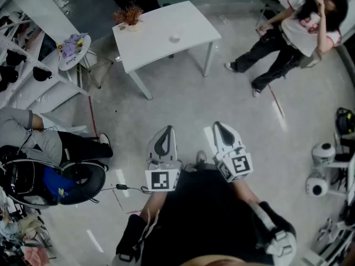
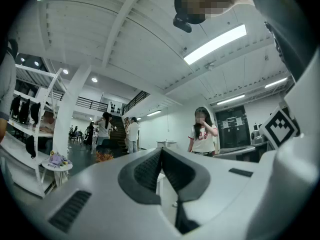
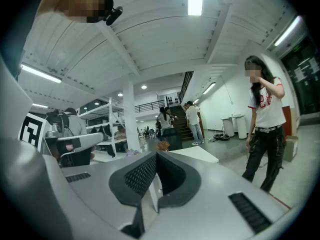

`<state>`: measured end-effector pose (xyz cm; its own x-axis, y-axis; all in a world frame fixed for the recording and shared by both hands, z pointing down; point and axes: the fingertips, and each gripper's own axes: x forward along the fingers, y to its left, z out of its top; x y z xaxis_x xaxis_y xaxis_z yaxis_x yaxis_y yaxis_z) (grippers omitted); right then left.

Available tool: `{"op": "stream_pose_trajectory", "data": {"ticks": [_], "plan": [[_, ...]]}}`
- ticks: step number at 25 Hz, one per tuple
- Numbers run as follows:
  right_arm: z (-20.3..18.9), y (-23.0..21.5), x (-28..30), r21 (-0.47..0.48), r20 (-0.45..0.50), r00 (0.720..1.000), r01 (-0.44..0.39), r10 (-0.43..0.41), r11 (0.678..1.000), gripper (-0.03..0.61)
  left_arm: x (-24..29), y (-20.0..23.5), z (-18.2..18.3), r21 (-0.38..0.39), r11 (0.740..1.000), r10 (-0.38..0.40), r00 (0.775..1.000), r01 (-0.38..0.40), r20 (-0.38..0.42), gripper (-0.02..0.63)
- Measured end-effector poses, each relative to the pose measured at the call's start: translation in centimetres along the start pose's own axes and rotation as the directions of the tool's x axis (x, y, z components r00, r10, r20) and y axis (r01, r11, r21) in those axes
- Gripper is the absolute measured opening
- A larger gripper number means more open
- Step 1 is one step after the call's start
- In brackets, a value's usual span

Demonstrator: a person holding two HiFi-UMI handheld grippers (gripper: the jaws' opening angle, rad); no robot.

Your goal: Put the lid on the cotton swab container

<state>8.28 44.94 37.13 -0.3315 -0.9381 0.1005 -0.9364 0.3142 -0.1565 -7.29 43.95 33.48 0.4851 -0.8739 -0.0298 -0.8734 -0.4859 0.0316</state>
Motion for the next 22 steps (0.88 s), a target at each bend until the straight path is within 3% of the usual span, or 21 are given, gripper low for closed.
{"op": "stream_pose_trajectory", "data": {"ticks": [13,17,18,20,22], "plan": [[0.6,0.0,1.0,-0.019,-0.002,1.0,-0.011,0.011,1.0,0.006,1.4,0.7,0.2,-0.013,1.0,-0.003,1.0,0.003,0.011,0.006],[-0.8,-1.2,1.3,0.038,0.005,1.0,-0.013,0.013,0.999,0.008,1.9,0.2,-0.5,-0.012,1.0,-0.001,1.0,0.001,-0.006,0.006],[-1.4,-1.6,1.4,0.053,-0.003,1.0,-0.014,0.015,0.999,0.016,2.0,0.0,-0.7,-0.012,1.0,-0.001,1.0,0.001,-0.006,0.006],[-1.7,-2.1,1.6,0.078,-0.02,1.0,-0.023,0.024,0.997,0.123,2.3,-0.5,-1.1,-0.018,1.0,0.004,1.0,-0.004,-0.013,0.006],[-1.8,-2.5,1.8,0.098,-0.024,0.999,-0.042,0.044,0.994,0.144,2.8,-1.1,-1.4,-0.025,1.0,0.014,1.0,-0.014,-0.02,0.006]]}}
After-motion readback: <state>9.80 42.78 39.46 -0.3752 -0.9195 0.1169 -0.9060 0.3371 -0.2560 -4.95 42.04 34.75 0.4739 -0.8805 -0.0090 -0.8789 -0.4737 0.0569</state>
